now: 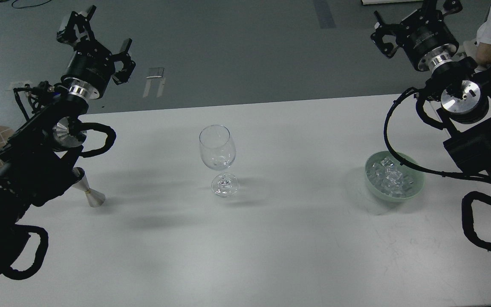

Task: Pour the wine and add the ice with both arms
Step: 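Lower the left gripper toward the metal jigger on the table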

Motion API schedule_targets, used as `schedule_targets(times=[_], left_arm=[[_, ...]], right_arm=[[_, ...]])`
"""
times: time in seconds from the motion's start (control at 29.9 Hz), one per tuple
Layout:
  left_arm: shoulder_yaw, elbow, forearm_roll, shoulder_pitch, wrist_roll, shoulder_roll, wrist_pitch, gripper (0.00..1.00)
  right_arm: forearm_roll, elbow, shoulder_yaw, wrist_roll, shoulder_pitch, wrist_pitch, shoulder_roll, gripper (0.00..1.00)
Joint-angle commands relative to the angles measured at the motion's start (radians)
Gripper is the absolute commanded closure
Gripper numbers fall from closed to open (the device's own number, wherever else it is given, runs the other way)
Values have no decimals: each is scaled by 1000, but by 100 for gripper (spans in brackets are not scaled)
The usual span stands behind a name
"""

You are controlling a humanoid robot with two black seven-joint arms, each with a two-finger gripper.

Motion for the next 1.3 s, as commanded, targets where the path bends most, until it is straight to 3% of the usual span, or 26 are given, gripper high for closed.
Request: schedule_targets(times=[0.0,0.7,1.27], left_arm=[[8,-6,10,-4,-4,5,0,2],[-18,5,13,-5,1,-1,0,2],[-137,-77,-1,44,4,129,0,2]], right_arm=[[0,6,-1,-1,3,0,-2,0],[4,15,5,3,-1,-3,-2,0],[4,15,1,3,-23,5,-22,0]])
